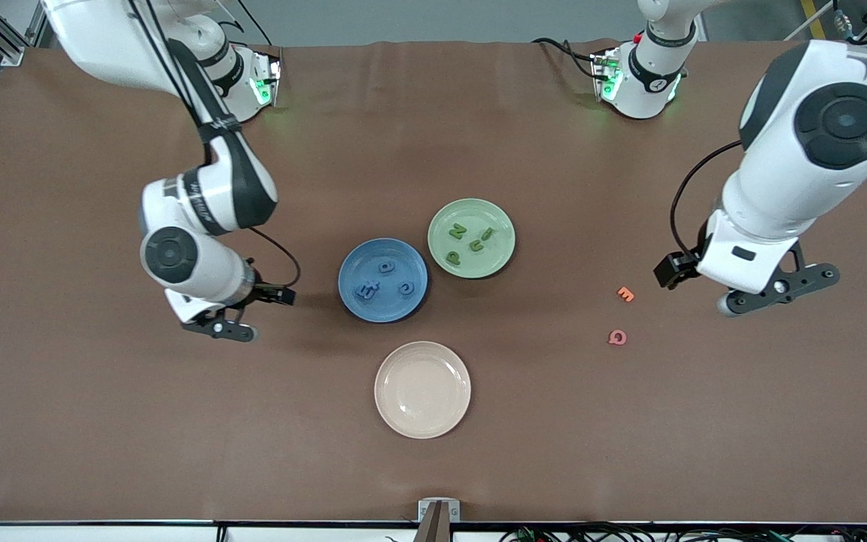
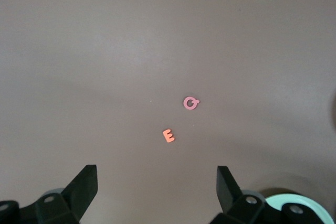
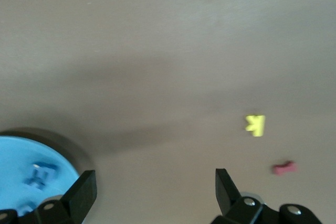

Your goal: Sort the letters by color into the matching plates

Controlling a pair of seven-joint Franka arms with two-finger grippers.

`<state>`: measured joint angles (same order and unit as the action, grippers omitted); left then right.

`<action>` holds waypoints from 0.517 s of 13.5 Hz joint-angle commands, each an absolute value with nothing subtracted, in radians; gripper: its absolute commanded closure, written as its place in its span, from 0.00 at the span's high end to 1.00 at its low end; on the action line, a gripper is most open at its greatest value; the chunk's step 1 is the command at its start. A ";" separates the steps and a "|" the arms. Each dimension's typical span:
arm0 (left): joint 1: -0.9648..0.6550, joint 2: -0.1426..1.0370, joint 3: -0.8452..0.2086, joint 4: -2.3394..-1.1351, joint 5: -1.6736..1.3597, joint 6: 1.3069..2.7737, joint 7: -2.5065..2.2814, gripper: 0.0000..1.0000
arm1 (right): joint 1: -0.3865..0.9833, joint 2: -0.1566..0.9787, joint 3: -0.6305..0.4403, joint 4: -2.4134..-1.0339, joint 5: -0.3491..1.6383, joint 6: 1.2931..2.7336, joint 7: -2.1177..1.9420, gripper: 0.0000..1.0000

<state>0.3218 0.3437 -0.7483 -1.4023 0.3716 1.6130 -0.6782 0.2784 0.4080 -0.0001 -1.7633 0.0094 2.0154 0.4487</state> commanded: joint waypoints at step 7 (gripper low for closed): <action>-0.014 0.072 -0.114 -1.460 -0.011 1.482 -0.322 1.00 | 0.095 0.223 0.018 -1.793 -0.032 1.793 0.142 1.00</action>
<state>0.0316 0.1338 -0.2080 -1.4101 0.0384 1.5077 -0.3790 0.1441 0.2870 0.0001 -1.7648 -0.0238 1.8328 0.2129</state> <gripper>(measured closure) 0.000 0.000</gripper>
